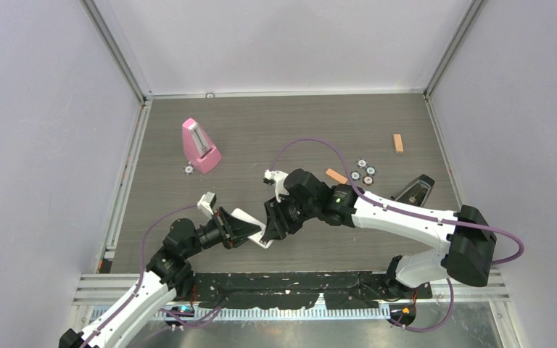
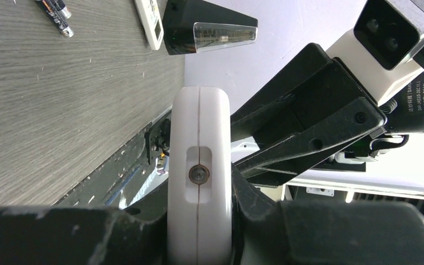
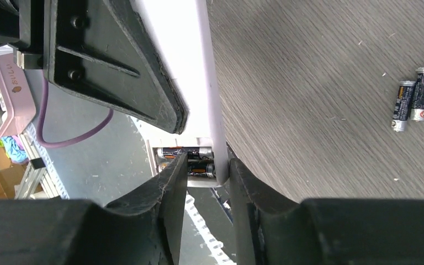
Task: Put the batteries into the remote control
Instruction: Load the battery into the remote control.
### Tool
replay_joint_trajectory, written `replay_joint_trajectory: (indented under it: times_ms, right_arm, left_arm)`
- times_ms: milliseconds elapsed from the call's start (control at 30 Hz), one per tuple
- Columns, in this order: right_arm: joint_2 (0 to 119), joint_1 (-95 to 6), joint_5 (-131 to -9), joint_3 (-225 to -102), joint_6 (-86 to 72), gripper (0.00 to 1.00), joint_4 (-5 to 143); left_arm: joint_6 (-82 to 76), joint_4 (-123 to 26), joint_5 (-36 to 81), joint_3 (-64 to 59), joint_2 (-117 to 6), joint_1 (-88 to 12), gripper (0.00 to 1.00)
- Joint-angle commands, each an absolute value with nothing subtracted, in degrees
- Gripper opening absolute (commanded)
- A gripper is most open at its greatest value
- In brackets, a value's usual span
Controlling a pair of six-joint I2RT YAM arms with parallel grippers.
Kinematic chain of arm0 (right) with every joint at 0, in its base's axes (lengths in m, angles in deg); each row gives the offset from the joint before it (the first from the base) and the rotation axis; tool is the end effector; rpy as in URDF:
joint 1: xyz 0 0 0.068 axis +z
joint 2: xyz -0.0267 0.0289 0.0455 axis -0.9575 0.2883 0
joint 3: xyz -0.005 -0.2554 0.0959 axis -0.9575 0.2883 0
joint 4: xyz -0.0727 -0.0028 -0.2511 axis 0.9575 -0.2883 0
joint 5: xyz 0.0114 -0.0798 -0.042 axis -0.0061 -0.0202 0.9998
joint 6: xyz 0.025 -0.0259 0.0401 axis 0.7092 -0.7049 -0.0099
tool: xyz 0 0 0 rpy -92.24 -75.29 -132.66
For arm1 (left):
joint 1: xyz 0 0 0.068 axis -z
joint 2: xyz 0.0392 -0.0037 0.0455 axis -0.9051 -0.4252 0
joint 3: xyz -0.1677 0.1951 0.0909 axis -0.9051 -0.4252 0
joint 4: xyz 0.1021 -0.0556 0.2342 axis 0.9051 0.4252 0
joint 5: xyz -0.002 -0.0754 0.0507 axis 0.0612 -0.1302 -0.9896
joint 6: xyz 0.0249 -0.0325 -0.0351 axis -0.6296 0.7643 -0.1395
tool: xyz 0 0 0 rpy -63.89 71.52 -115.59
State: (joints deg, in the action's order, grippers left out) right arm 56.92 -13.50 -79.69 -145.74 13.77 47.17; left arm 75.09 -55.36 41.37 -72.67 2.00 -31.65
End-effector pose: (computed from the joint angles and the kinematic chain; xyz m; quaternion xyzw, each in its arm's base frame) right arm 0.1397 0.2609 0.2698 -0.3115 0.8523 0.3752 0.1890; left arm 0.0965 -0.0826 0.1718 -0.2079 0.7150 -0.6498 0.1527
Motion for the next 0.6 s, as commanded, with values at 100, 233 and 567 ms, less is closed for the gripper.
replay_joint_trajectory:
  times_ms: [100, 233, 567]
  right_arm:
    - [53.8, -13.9, -78.8, -144.3, 14.2, 0.48, 50.2]
    - [51.1, -13.9, -79.3, -144.4, 17.2, 0.63, 51.9]
    - [41.4, -14.9, -75.2, -142.0, 24.3, 0.82, 52.9]
  left_arm:
    - [77.0, -61.0, 43.5, -69.1, 3.2, -31.5, 0.00]
    - [75.5, -61.0, 43.0, -69.4, 3.2, -31.5, 0.00]
    - [62.7, -58.4, 42.4, -67.7, 7.1, -31.5, 0.00]
